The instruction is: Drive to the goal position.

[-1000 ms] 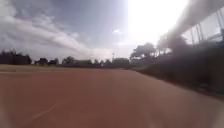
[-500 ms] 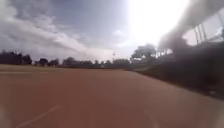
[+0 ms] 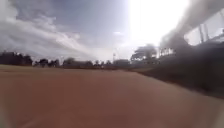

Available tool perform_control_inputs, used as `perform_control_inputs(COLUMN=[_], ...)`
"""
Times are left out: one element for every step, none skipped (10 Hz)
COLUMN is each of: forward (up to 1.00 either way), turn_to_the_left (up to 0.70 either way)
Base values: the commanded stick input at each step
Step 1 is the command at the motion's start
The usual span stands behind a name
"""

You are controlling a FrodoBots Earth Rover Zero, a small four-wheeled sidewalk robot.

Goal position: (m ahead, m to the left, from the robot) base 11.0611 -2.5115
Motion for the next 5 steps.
perform_control_inputs(forward=[0.70,0.70,0.70,0.70,0.70], turn_to_the_left=[0.00,0.00,0.00,0.00,0.00])
